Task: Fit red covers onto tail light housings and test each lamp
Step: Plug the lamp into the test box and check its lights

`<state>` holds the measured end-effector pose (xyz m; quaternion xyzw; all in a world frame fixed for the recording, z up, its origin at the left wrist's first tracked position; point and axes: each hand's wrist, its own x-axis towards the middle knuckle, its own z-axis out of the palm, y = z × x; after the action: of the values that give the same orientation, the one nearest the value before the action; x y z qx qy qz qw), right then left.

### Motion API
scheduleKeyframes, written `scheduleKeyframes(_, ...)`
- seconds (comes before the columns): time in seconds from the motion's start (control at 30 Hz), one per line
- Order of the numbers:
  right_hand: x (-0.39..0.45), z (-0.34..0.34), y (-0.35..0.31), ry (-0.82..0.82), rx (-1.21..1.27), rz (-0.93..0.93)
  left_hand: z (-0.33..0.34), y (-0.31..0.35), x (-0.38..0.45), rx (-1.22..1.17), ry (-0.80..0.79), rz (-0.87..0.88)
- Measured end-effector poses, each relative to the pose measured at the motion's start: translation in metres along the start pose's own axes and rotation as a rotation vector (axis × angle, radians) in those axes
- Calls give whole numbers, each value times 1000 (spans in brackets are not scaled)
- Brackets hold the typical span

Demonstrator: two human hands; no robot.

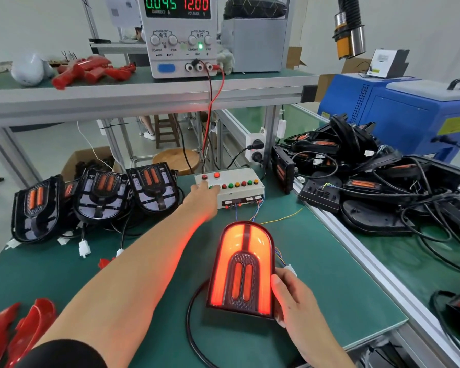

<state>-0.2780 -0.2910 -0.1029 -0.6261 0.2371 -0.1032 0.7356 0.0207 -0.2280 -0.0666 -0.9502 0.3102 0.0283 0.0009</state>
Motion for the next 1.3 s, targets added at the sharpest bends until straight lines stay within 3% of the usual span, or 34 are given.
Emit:
scheduleKeyframes(0.3, -1, -1, -1, 10, -81, 18, -13, 11, 10, 235, 67, 17)
scheduleKeyframes(0.57, 2, -3, -1, 29, -42, 52, -5, 50, 34, 72, -18, 163)
scheduleKeyframes(1.3, -1, -3, -4, 50, -75, 4, 1, 58, 46, 18, -41, 109)
